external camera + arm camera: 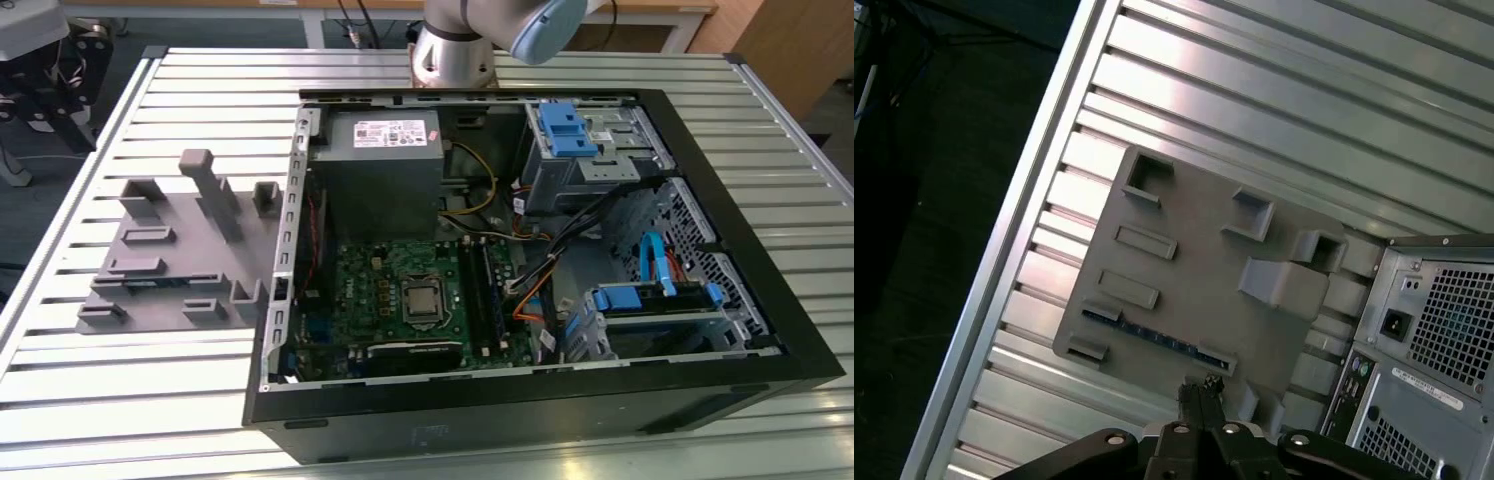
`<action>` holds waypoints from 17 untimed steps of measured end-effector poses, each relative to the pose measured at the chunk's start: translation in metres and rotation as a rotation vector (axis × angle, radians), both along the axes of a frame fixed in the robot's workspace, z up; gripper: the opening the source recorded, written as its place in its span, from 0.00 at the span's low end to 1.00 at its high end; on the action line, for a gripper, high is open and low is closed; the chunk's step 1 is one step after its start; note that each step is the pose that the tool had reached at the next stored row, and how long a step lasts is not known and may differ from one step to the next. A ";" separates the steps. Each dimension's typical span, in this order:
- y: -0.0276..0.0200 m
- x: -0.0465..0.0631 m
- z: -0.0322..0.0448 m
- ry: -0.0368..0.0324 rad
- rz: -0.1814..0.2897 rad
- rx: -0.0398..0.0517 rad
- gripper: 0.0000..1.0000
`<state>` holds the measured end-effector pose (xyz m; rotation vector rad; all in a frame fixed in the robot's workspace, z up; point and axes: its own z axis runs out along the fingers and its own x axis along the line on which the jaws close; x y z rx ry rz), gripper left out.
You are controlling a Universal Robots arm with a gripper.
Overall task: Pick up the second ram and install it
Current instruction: 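Pick up the second ram and move it above second insertion slot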
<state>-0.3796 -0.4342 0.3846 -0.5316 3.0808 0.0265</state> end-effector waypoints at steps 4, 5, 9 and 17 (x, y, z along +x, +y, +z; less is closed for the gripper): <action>-0.0001 0.000 0.0000 0.0000 0.010 0.0000 0.11; -0.0002 0.000 0.0000 0.0000 0.013 0.0000 0.11; -0.0004 0.000 0.0000 0.0000 0.021 0.0000 0.11; -0.0004 0.000 0.0000 0.0001 0.062 0.0000 0.11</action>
